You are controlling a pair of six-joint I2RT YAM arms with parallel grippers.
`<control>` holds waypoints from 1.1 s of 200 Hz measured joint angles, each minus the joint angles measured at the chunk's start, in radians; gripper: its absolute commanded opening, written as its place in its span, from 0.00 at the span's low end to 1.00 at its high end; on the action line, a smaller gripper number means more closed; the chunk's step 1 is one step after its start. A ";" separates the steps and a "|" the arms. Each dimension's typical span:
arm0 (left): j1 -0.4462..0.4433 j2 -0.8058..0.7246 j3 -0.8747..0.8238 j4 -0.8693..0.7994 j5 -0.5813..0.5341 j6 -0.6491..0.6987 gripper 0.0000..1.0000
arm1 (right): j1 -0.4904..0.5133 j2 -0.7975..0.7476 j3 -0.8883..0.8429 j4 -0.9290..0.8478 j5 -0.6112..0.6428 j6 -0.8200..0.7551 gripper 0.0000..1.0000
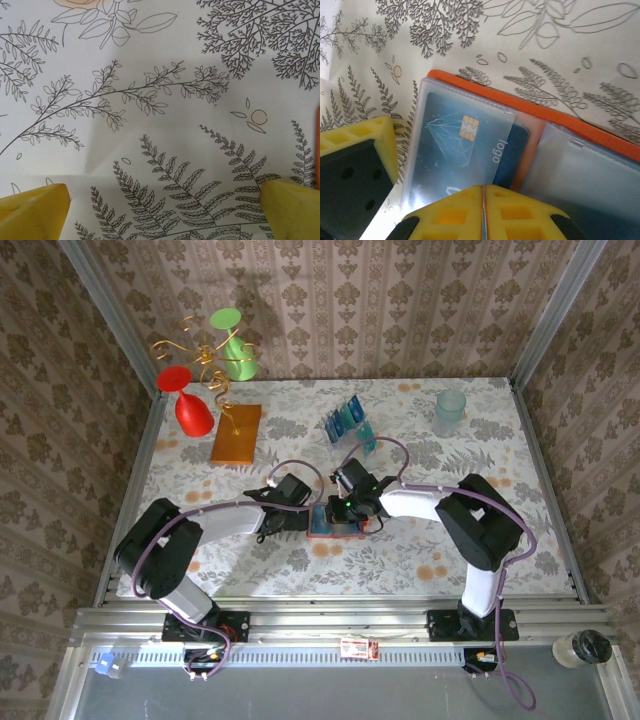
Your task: Put the credit cards into the card holder
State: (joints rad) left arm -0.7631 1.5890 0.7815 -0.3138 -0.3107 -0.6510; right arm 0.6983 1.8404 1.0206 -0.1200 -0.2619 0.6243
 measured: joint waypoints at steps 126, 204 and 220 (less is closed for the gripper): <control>0.006 -0.010 -0.013 0.019 0.001 0.000 1.00 | -0.006 -0.087 0.005 -0.043 0.022 0.000 0.09; 0.006 -0.010 -0.015 0.024 0.001 0.000 1.00 | -0.006 -0.053 -0.032 -0.041 0.023 0.007 0.09; 0.006 -0.010 -0.015 0.024 0.001 0.000 1.00 | -0.006 -0.042 -0.032 -0.039 0.023 0.008 0.09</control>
State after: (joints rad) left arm -0.7574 1.5791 0.7666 -0.2897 -0.3099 -0.6510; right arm 0.6922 1.7985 0.9882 -0.1585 -0.2394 0.6319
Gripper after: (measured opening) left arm 0.999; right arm 0.087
